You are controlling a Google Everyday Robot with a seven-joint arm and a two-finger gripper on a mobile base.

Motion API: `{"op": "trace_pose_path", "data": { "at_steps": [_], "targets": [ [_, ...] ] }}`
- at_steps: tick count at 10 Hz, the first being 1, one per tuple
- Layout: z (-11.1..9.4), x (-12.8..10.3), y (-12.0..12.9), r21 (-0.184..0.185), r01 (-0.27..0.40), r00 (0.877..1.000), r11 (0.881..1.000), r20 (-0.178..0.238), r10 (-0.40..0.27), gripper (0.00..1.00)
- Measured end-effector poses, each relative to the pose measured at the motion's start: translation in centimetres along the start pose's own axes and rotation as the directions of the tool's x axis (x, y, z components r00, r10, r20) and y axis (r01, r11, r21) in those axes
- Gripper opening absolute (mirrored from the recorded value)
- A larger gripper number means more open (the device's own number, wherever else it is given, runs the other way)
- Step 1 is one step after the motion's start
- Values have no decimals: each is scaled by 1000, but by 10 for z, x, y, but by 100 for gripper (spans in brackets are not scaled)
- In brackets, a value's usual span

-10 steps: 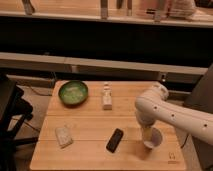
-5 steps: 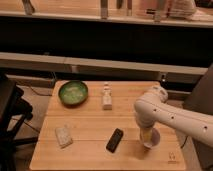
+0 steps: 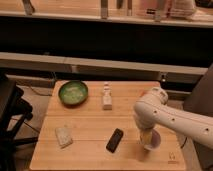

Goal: Push the eraser across the table

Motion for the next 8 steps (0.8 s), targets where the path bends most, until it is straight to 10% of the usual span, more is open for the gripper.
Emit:
{"op": "trace_pose_path", "data": {
  "at_steps": [8],
  "targets": [
    [-1,-8,16,-12,18,1000,1000,10,-18,80]
  ]
}}
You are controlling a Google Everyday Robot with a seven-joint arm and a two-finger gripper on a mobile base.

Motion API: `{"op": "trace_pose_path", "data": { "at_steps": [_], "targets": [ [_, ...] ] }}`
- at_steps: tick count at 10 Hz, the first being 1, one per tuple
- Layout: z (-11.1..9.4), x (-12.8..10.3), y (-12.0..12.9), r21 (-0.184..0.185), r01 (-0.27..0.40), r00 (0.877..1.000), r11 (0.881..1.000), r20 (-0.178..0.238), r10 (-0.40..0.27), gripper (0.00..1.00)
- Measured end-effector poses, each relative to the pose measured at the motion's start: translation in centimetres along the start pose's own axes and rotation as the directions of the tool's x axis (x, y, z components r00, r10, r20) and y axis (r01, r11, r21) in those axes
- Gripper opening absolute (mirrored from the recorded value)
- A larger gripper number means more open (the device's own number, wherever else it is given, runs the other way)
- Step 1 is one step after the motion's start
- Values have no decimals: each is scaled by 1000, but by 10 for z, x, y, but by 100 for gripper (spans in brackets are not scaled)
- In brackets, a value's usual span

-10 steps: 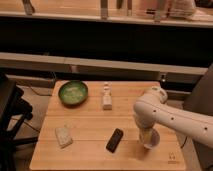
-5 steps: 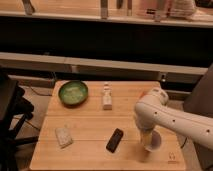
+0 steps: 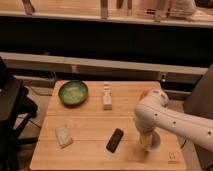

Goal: Push the eraser across the table

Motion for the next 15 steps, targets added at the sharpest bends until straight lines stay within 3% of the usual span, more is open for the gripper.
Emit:
{"op": "trace_pose_path", "data": {
  "at_steps": [5,8,11,15],
  "targets": [
    [2,-4,8,-7,9,1000,1000,6,-9,78],
    [4,-5,13,-11,7,1000,1000,9,-7,51],
    [6,-8,16,-14,14,1000,1000,12,-14,43],
    [20,-9,18,-29,24,1000,999,17,-23,6]
  ]
}}
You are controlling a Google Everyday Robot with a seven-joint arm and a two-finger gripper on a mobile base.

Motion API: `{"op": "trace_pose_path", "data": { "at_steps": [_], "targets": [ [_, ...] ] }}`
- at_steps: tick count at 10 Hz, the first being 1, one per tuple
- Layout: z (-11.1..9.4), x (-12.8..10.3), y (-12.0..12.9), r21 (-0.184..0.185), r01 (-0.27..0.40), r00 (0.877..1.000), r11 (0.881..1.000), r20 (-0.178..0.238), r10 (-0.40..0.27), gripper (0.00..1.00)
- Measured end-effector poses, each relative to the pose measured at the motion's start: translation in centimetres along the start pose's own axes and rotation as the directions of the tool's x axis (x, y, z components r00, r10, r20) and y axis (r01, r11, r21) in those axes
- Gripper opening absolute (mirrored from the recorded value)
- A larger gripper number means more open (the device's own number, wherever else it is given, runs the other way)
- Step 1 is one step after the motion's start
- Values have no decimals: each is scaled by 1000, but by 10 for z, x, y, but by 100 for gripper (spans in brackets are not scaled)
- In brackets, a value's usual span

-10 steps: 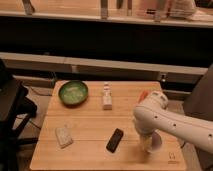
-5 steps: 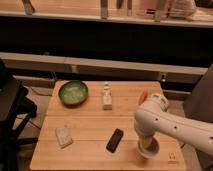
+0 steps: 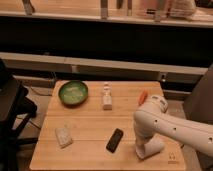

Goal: Push the eraser across the table

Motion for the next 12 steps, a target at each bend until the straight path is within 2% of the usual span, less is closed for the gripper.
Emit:
{"op": "trace_pose_path", "data": {
  "at_steps": [1,7,12],
  "targets": [
    [6,-5,-6,-3,15,1000,1000,2,-15,0],
    [15,-10,-3,-22,33,999,999,1,-33,0],
    [25,-22,-13,-42,65,998,997,3,-65,0]
  ]
}}
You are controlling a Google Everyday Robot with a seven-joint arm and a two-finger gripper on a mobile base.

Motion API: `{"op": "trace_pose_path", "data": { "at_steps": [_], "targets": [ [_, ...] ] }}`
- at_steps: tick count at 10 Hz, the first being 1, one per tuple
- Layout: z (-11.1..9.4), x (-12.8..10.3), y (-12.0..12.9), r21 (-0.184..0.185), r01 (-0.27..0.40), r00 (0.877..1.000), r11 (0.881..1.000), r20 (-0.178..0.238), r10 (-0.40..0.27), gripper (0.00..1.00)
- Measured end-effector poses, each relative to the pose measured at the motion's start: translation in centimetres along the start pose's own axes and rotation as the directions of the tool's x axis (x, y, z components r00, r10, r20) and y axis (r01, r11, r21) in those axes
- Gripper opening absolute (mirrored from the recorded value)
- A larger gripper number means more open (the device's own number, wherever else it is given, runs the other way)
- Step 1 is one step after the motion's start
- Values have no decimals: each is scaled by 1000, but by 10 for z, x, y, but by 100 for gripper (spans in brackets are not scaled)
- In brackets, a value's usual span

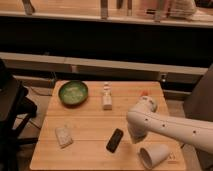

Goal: Push the eraser across the table

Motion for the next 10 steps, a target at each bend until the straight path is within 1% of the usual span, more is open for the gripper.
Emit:
{"op": "trace_pose_path", "data": {
  "at_steps": [2,4,5,8,10],
  "targets": [
    [5,-3,0,-11,11,1000,1000,1,-11,0],
    [9,-11,-4,-21,34,999,999,-1,-34,0],
    [12,-22,-8,-27,50,999,998,0,-50,0],
    [16,-26,-11,-41,64,998,997,0,-65,0],
    [19,-37,-15,-47,90,996,995,-5,-90,0]
  ]
}}
